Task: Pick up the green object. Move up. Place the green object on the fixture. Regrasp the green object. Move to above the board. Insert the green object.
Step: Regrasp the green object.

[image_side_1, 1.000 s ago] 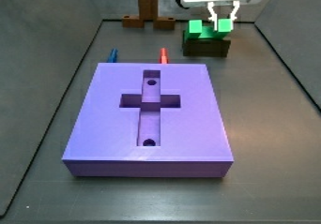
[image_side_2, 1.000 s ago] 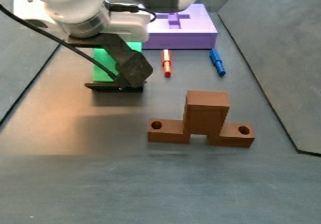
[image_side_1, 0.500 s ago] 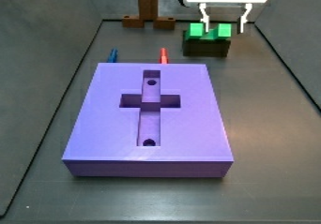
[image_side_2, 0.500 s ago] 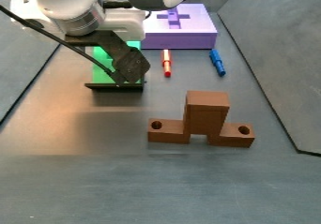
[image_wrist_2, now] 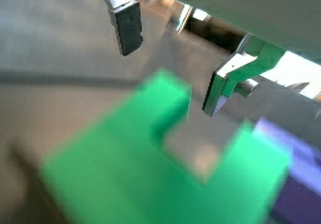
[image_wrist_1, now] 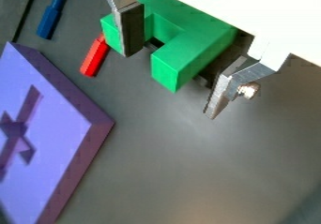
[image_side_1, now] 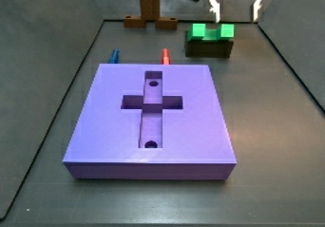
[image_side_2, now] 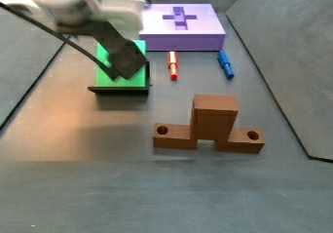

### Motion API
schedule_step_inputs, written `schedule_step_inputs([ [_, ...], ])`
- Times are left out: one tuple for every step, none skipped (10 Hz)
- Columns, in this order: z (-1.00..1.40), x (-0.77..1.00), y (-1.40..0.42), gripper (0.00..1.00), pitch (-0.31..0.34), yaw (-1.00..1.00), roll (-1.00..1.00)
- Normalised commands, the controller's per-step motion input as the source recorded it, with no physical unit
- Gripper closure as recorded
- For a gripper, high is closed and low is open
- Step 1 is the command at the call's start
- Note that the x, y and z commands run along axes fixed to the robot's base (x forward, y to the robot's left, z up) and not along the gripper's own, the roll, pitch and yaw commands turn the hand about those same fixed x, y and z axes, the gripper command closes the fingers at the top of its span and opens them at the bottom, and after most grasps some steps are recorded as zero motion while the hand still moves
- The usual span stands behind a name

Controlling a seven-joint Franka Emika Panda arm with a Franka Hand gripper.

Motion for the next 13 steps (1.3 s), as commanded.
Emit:
schedule_step_inputs([
  [0.67, 0.35, -0.1, 0.0, -0.249, -0.29, 0.65],
  [0.31, 0.23, -0.21, 0.0, 0.211, -0.11, 1.0],
  [0.13, 0.25, -0.18, 0.0, 0.477, 0.0, 1.0],
  [0.12, 0.24, -0.18, 0.0, 0.497, 0.0, 1.0],
  [0.12, 0.25, -0.17, 0.0, 0.486, 0.0, 1.0],
  [0.13, 0.27, -0.17, 0.0, 0.474, 0.0, 1.0],
  [0.13, 0.28, -0.14, 0.0, 0.44, 0.0, 1.0],
  [0.09, 0.41, 0.0, 0.0, 0.246, 0.1, 1.0],
  [0.0, 0.24, 0.0, 0.0, 0.203, 0.4, 1.0],
  [-0.11, 0.0, 0.0, 0.0, 0.149, 0.63, 1.0],
  [-0.28, -0.06, 0.0, 0.0, 0.0, 0.72, 0.96],
  [0.0, 0.0, 0.04, 0.0, 0.134, 0.26, 1.0],
  [0.0, -0.21, 0.23, 0.0, 0.0, 0.0, 1.0],
])
